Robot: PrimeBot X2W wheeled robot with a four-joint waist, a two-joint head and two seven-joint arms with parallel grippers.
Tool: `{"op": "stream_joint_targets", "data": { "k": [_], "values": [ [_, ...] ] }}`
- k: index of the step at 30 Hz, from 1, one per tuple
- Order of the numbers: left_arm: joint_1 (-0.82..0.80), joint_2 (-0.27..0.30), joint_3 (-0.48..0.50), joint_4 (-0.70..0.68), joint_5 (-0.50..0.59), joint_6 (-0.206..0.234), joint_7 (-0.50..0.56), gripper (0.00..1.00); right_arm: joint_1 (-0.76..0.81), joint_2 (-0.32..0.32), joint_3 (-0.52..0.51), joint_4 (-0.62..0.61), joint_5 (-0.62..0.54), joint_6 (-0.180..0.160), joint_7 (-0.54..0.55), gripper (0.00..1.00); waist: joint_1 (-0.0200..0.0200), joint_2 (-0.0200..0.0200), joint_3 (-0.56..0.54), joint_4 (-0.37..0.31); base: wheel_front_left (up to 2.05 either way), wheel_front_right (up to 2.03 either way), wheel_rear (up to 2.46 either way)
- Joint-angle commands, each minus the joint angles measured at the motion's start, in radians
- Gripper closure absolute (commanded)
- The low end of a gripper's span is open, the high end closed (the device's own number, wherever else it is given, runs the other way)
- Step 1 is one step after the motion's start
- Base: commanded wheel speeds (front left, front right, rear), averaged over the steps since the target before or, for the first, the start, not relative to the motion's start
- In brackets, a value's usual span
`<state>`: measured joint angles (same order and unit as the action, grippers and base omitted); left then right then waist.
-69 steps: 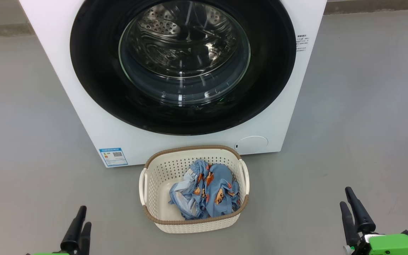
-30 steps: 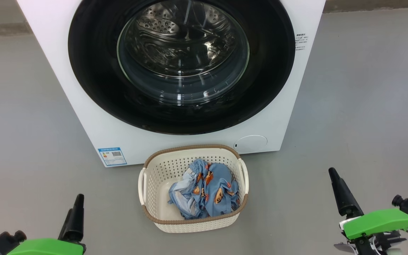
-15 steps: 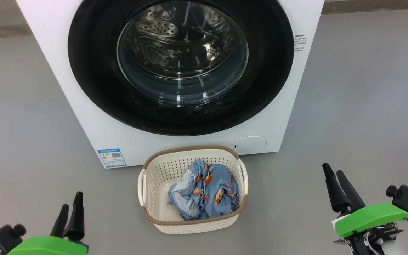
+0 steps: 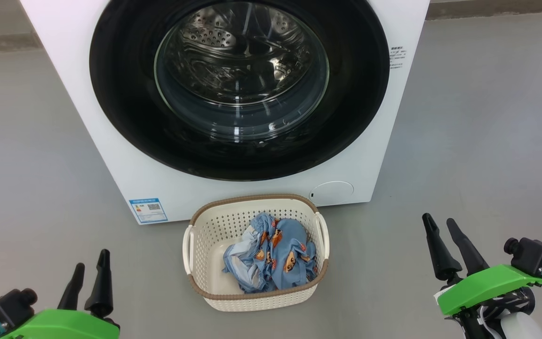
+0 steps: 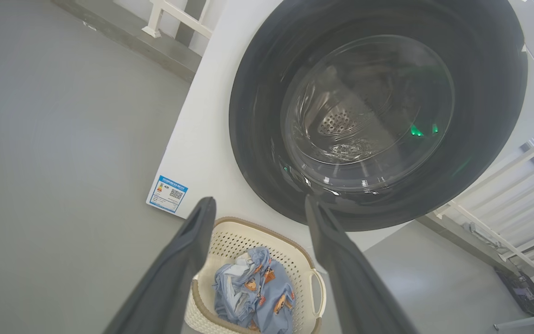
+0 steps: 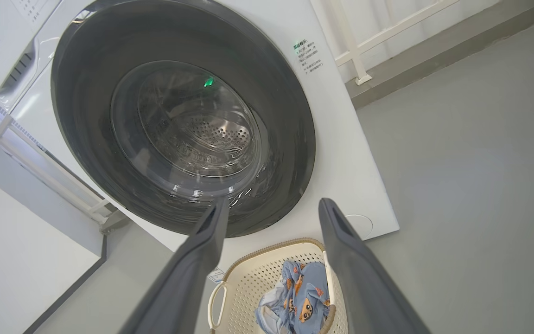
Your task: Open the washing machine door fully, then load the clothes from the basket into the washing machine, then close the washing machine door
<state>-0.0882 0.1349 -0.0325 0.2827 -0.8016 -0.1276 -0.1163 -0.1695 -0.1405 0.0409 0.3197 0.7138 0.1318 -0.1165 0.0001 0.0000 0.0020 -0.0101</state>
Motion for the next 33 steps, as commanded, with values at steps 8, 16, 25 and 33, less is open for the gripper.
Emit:
{"op": "stream_joint_targets", "data": {
  "k": [8, 16, 25, 33],
  "values": [
    [-0.060, 0.041, 0.013, -0.019, 0.117, -0.002, -0.034, 0.00, -0.070, -0.028, 0.036, -0.012, -0.115, -0.001, -0.035, 0.00, -0.0001, 0.0000, -0.001, 0.002, 0.00, 0.00, 0.00],
    [-0.062, 0.050, 0.009, -0.027, 0.204, -0.002, -0.058, 0.00, -0.089, -0.042, 0.058, 0.002, -0.201, -0.001, -0.058, 0.00, -0.0001, 0.0000, 0.000, 0.006, 0.00, 0.00, 0.00],
    [-0.059, 0.060, -0.005, -0.030, 0.301, -0.003, -0.084, 0.00, -0.099, -0.051, 0.079, 0.012, -0.298, -0.001, -0.085, 0.00, -0.0001, 0.0000, -0.009, 0.008, 0.00, 0.00, 0.00],
    [-0.060, 0.076, -0.013, -0.031, 0.379, -0.003, -0.108, 0.00, -0.107, -0.058, 0.089, 0.022, -0.380, -0.001, -0.108, 0.00, -0.0001, 0.0000, -0.014, 0.012, 0.00, 0.00, 0.00]
  ]
}}
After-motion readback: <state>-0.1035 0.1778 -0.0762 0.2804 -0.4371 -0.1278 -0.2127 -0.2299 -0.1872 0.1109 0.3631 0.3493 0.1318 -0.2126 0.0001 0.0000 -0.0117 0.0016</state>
